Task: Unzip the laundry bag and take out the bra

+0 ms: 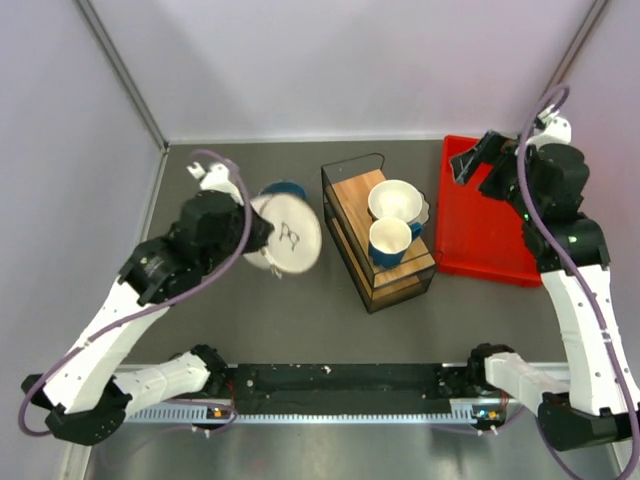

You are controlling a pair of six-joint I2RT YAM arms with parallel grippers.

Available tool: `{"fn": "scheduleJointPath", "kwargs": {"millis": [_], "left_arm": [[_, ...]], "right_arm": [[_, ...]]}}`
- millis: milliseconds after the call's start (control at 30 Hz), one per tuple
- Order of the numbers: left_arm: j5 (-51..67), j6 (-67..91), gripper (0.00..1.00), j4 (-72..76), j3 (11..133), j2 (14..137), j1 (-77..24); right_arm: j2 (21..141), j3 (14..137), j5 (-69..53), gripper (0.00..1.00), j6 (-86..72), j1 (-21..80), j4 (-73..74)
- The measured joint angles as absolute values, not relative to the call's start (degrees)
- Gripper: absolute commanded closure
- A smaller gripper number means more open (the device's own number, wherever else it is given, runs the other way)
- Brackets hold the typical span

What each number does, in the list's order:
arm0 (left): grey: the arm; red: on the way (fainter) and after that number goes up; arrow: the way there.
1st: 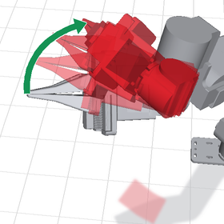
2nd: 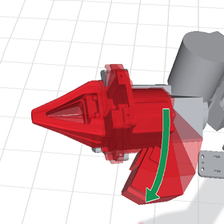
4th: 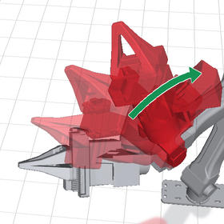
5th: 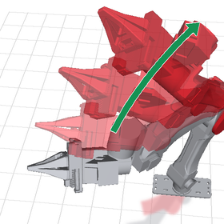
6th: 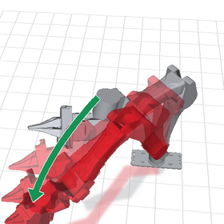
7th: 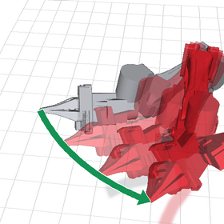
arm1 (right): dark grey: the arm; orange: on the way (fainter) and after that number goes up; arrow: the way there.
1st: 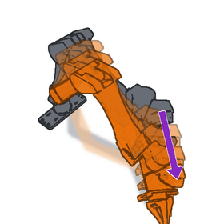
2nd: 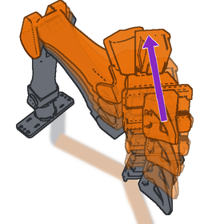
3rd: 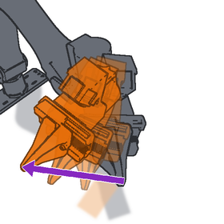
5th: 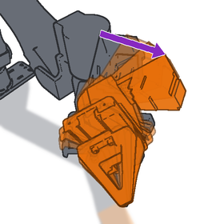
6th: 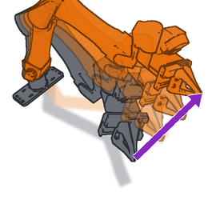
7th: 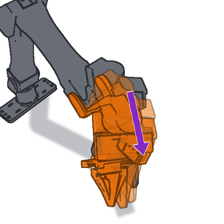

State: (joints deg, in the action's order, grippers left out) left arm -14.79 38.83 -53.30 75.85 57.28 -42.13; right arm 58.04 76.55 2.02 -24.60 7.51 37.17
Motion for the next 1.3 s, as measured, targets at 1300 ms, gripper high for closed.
{"fn": "scheduleJointPath", "kwargs": {"millis": [1300], "left_arm": [[-34.1, 53.6, 1.00, -23.4, 77.4, 52.6, -30.0]], "right_arm": [[97.2, 103.2, -12.9, 0.08, -41.4, 45.6, 17.0]]}}
